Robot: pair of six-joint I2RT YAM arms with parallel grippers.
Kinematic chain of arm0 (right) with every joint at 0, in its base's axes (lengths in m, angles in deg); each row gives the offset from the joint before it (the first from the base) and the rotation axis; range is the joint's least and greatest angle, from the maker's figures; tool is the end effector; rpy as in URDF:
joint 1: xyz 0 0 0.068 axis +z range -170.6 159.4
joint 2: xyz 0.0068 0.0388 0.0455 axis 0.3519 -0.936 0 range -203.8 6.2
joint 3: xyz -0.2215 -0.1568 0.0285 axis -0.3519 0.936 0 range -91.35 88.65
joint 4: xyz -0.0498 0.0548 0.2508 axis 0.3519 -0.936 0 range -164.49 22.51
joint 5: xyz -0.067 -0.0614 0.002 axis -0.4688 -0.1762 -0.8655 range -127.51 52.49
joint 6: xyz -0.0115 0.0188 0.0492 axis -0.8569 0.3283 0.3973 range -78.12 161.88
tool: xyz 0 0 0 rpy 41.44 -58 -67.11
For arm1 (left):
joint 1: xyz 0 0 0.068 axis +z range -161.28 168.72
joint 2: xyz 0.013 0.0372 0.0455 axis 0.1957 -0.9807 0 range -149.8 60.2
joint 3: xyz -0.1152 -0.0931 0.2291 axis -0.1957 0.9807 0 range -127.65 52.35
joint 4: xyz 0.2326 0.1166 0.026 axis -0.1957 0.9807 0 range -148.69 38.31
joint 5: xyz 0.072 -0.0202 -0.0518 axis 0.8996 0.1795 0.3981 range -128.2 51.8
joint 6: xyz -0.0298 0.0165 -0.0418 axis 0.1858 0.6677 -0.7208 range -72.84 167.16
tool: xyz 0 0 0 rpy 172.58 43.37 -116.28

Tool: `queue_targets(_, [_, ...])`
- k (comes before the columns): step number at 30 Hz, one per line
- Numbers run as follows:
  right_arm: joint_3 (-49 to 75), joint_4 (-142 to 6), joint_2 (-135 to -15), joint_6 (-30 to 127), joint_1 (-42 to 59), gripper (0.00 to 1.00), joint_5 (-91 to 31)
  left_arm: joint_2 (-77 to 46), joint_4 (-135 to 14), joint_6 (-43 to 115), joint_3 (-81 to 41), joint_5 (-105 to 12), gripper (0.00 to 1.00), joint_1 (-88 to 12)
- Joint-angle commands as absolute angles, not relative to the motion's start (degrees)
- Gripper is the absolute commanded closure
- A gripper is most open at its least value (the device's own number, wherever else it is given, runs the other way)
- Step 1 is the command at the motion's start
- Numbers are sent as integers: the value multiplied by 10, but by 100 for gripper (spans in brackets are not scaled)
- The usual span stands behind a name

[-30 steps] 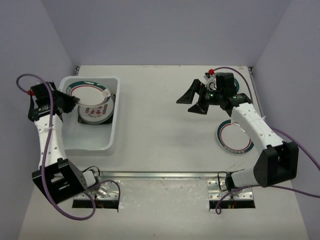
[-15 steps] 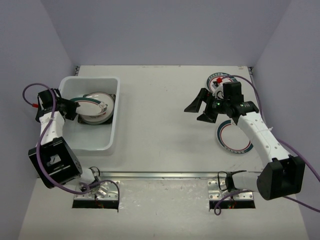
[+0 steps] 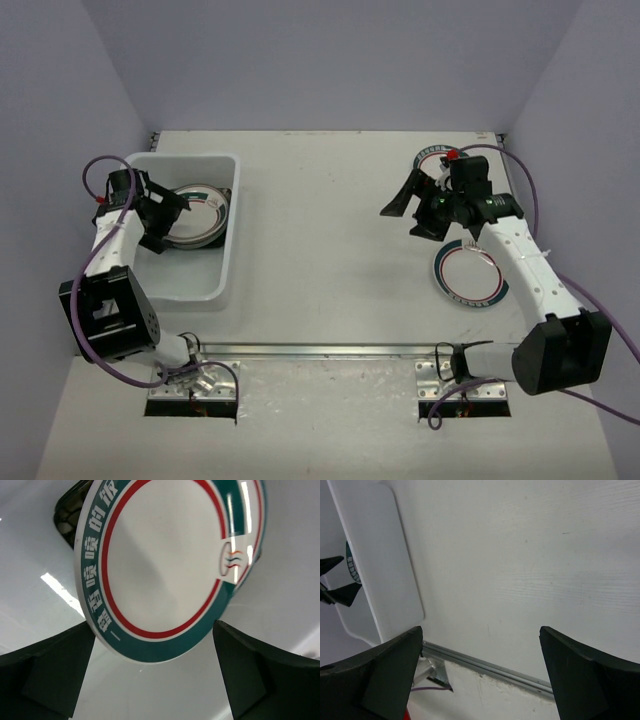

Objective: Place the plates into the plastic bin on the countertop

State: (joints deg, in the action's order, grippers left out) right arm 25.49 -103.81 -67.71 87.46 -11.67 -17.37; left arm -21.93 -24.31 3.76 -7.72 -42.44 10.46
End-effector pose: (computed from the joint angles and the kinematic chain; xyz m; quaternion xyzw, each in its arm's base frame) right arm 0.2667 0.0543 0.3019 0.2274 0.8900 0.3096 0.2458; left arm 0.2741 0.1066 0.2473 -0.5061 0.8120 -0.0889 0.2767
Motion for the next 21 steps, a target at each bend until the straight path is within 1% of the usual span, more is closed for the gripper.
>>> queue_targets(1, [210, -1050, -689, 888, -122, 1, -241, -219, -178, 60, -116, -364, 0, 105])
queue_targets(3, [196, -1055, -699, 883, -124, 1, -234, -212, -150, 67, -141, -347, 0, 108])
queue_targets(6, [182, -1059, -719, 888, -129, 1, -236, -188, -146, 84, -157, -352, 0, 107])
queue_targets(8, [174, -1061, -739, 904, -141, 1, -256, -174, -145, 101, -161, -397, 0, 107])
queue_targets(11, [166, -1059, -770, 937, -163, 1, -319, -152, -145, 120, -169, -487, 0, 102])
queue_targets(12, [167, -1048, -775, 947, -172, 1, -357, -128, -156, 124, -158, -524, 0, 90])
queue_targets(14, [184, -975, -792, 957, -193, 1, -401, -83, -198, 122, -140, -568, 0, 52])
queue_targets(16, [200, -927, -810, 992, -231, 1, -404, -19, -220, 93, -111, -541, 0, -24])
queue_targets(18, [207, -857, -842, 1029, -259, 1, -390, 48, -256, 53, -61, -487, 0, -99])
queue_targets(19, [205, -826, -854, 1042, -269, 1, -392, 65, -275, 43, -44, -474, 0, -116])
queue_targets(21, [200, -788, -883, 1050, -270, 1, -438, 87, -283, 28, -15, -467, 0, -155])
